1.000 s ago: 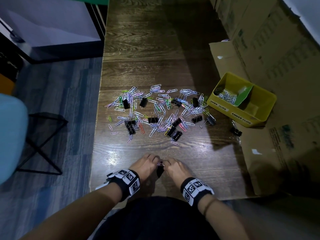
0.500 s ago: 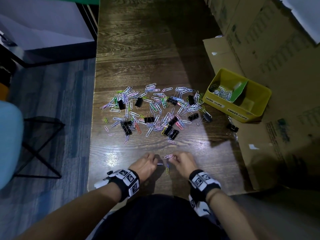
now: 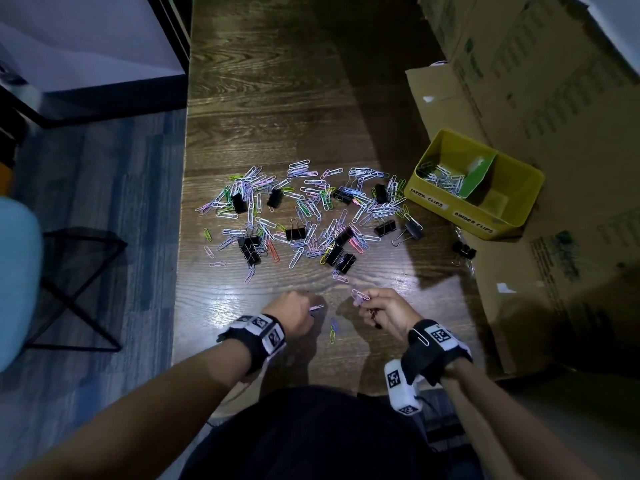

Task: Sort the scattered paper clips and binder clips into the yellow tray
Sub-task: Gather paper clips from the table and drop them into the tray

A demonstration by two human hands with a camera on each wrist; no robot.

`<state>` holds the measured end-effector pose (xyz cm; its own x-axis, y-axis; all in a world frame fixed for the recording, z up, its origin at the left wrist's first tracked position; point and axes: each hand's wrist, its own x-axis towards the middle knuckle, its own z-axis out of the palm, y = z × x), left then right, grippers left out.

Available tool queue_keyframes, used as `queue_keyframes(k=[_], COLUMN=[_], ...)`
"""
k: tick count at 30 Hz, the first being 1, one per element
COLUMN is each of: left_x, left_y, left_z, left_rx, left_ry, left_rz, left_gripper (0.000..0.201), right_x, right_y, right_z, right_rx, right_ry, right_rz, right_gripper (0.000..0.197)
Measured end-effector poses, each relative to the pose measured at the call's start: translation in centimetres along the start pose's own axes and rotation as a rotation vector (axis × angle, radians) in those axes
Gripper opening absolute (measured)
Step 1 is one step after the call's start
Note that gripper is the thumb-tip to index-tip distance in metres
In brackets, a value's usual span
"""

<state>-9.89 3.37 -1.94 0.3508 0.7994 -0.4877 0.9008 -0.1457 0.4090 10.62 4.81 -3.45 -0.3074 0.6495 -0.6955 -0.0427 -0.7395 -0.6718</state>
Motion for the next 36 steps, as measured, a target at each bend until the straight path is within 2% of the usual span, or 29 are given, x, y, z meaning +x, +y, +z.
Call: queue_keyframes(k=[2, 4, 5, 7, 10, 14, 19, 22, 25, 30, 33, 36], left_x=[0.3, 0.7, 0.8, 0.7, 0.2, -0.4, -0.5, -0.2, 0.0, -0.9, -1.3, -1.5], left_y=[-1.1, -2.0, -2.2, -2.5, -2.3, -2.4, -2.5, -2.7, -2.3, -1.6, -1.5, -1.2], left_z=[-0.2, 0.1, 0.2, 0.2, 0.0, 0.4, 1.1, 1.8, 2.5, 1.9, 1.8, 2.1], left_rx=[-0.223, -0.551, -0.785, -1.196, -1.556, -1.673, -1.722, -1.556, -1.249, -0.6, -0.185, 0.1], left_ry=[0.043, 0.049, 0.05, 0.095, 0.091, -0.009, -0.049, -0.042, 0.025, 0.007, -0.017, 0.059], left_rz=[-0.099, -0.233, -0.295, -0.401, -0.434, -0.353, -0.329, -0.336, -0.35, -0.135, 0.004, 0.125], left_gripper=[0.004, 0.022, 0.029, 0.029, 0.015, 0.014, 0.026, 0.044, 0.037, 0.027, 0.021, 0.028], right_x=[-0.1, -0.2, -0.2, -0.1, 0.2, -0.1, -1.2, -1.2, -1.2, -2.0, -2.6, -2.3], right_y=[0.0, 0.0, 0.1, 0.1, 0.3, 0.4, 1.0, 2.1, 2.7, 2.5, 2.4, 2.1], right_z=[0.1, 0.3, 0.3, 0.3, 0.4, 0.8, 2.4, 3.9, 4.6, 5.1, 5.6, 5.4], right_rx=[0.04, 0.041, 0.022, -0.035, -0.284, -0.559, -1.208, -1.477, -1.518, -1.553, -1.596, -1.479], right_ry=[-0.025, -0.046, -0.058, -0.072, -0.028, 0.06, 0.12, 0.144, 0.152, 0.158, 0.08, 0.064], right_rz=[-0.029, -0.057, -0.067, -0.072, -0.07, -0.105, -0.181, -0.171, -0.23, -0.237, -0.217, -0.13], right_gripper=[0.009, 0.013, 0.012, 0.003, 0.032, 0.044, 0.044, 0.045, 0.029, 0.022, 0.02, 0.021])
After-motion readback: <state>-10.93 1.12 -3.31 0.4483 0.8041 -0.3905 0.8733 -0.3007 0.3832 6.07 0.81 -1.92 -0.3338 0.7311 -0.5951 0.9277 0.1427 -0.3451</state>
